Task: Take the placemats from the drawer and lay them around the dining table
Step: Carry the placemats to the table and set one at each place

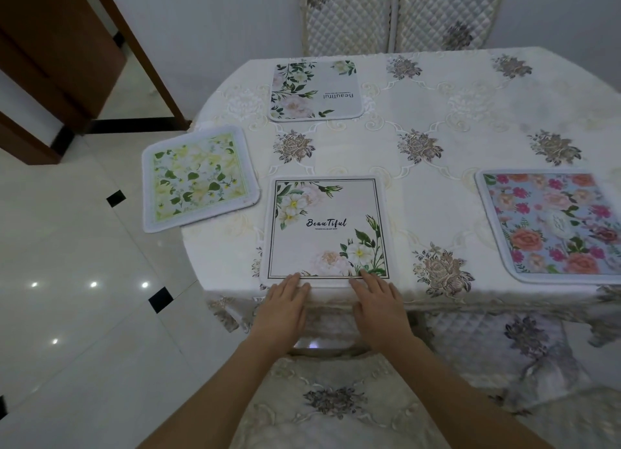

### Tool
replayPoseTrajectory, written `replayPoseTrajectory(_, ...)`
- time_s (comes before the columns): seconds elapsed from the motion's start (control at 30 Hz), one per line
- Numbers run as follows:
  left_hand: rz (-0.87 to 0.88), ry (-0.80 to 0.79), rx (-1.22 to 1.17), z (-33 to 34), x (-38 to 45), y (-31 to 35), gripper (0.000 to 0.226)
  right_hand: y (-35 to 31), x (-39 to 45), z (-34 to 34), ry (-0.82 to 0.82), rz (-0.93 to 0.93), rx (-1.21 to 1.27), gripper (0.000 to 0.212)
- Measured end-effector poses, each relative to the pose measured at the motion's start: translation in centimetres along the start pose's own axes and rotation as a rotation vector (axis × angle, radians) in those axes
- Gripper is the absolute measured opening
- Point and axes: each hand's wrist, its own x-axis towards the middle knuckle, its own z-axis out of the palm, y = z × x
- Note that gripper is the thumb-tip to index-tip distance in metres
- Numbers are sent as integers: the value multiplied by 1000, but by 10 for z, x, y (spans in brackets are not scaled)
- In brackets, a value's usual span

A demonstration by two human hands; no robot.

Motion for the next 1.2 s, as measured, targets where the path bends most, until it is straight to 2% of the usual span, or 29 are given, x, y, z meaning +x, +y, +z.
replayPoseTrajectory(0.17, -73, 63, -22, -5, -8, -27, 61, 26, -7, -5, 49, 64, 23, 53)
replayPoseTrajectory(0.27, -99, 46, -52, -4, -10, -36, 53, 33, -9, -4, 52, 60, 7, 54)
replayPoseTrajectory(0.43, -111, 73, -103, -4, -5, -31, 45, 27, -4, -3, 54, 80, 37, 55)
replayPoseTrajectory(0.63, -137, 64, -98, -6, -4, -28, 46, 28, -1, -7, 19, 71, -17, 56)
replayPoseTrajectory(0.83, -118, 123, -61, -16, 0, -25, 30, 24, 2, -12, -7, 87, -37, 56)
replayPoseTrajectory(1.13, -153, -3, 63, -33, 1, -16, 39, 16, -7, -23, -78, 99, -53, 56)
replayPoseTrajectory(1.2, -160, 14, 73, -40, -7, -10, 42, 14, -13, -30, -60, 97, -42, 56)
